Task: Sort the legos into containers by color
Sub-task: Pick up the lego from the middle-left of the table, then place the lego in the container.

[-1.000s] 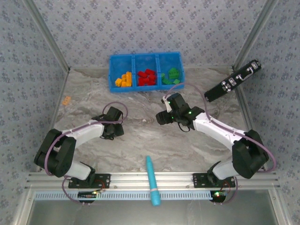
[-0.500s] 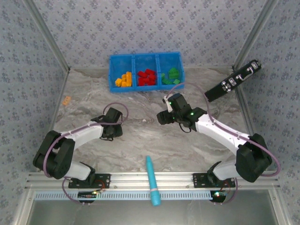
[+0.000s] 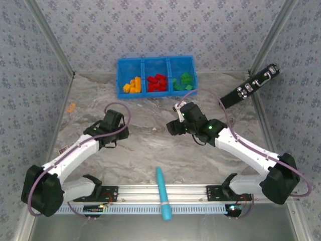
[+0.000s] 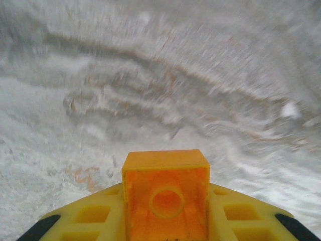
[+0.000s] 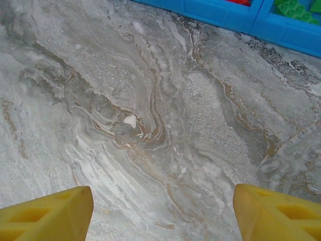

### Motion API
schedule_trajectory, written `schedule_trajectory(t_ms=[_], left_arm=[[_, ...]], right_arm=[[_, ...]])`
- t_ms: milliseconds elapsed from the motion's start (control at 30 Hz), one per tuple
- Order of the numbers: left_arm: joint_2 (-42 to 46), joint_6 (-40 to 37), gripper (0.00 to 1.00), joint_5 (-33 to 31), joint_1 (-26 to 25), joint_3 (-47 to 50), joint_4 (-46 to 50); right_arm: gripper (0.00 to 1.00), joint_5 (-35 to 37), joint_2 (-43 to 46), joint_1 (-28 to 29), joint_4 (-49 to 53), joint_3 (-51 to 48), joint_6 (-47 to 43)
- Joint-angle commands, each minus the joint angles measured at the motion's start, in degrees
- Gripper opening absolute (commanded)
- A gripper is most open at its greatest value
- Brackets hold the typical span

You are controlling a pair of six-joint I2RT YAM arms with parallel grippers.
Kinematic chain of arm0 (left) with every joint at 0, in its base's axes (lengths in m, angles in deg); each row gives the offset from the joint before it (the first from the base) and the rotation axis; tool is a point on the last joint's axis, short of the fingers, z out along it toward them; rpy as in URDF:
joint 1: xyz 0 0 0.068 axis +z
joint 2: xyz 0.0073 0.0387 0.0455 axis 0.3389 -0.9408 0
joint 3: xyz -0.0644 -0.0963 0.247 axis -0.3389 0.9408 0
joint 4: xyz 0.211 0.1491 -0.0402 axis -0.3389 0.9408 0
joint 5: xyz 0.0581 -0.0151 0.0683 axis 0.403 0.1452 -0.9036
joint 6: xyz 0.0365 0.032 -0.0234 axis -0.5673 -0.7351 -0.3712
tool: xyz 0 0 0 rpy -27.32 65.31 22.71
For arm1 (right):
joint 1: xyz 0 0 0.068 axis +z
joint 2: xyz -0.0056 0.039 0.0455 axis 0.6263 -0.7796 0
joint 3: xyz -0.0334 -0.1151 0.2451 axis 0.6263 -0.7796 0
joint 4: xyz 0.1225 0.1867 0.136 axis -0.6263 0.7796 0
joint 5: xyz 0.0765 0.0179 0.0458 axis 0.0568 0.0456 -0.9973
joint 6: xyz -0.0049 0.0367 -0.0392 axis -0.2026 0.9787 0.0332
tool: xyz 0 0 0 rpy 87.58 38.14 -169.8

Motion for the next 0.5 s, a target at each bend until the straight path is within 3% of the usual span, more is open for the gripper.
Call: schedule_trajectory(t_ms=[0, 200, 467], left_arm=[[1.1, -4.0, 0.33, 1.5, 0.6, -8.4, 2.2], [-5.4, -10.5, 0.32, 1.8, 1.2, -22.2, 2.6], [-14.3, -13.4, 0.31, 5.0, 3.9, -35.8, -2.0]], right_arm=[[0.76, 3.7, 3.1, 1.9, 4.1, 1.7, 0.7], [0.79, 7.4, 8.4, 2.9, 7.6, 1.4, 0.8], [0.88, 9.8, 13.8, 1.4, 9.9, -2.8, 2.6]])
